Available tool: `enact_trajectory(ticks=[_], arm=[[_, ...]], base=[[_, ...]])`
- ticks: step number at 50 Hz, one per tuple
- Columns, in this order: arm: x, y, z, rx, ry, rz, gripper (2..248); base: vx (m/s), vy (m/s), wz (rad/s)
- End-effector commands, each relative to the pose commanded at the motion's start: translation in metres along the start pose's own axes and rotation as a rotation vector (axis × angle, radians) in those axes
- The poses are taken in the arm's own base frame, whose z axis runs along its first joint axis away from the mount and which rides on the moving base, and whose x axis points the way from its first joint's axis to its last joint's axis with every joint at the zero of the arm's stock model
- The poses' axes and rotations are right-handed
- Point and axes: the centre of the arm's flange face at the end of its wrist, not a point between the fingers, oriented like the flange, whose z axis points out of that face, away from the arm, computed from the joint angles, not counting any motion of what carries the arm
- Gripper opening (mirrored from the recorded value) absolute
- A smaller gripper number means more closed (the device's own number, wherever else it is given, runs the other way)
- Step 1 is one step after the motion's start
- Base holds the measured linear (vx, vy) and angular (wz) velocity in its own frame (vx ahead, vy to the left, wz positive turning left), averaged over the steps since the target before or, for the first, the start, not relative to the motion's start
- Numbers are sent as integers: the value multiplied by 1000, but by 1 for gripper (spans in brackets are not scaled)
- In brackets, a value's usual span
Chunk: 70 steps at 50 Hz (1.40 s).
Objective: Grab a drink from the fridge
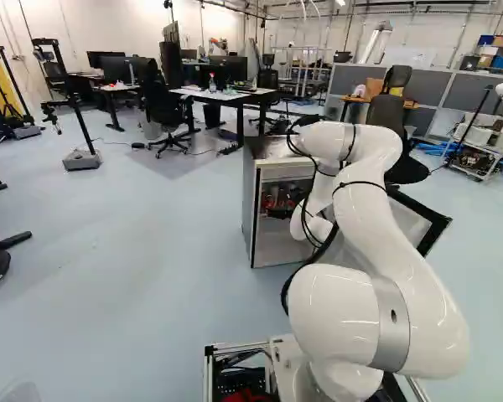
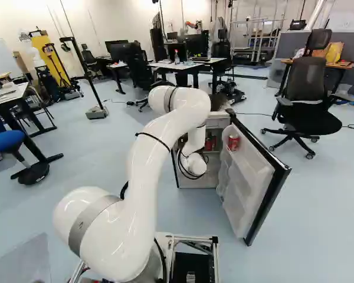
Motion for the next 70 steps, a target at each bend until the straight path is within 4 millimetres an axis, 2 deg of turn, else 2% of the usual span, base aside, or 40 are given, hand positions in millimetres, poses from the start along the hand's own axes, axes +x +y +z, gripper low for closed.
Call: enact_trajectory(ticks=[18,41,42,46,47,52,53,57,58,70], arm=[[-24,12,24,61,18,-38,247],[-24,11,25,79,20,-46,245],[-24,11,25,79,20,-46,231],[-24,11,25,79,20,-46,231],[-24,11,25,79,20,-46,218],[-24,11,25,79,20,-46,218],[-24,11,25,79,20,-46,206],[-24,11,25,79,20,-46,206],[-24,11,25,79,20,-46,195],[-24,11,25,79,20,-46,193]], base=[[0,0,0],[0,0,0],[0,0,0],[0,0,0],[0,0,0],[0,0,0],[0,0,0],[0,0,0],[0,0,0],[0,0,0]])
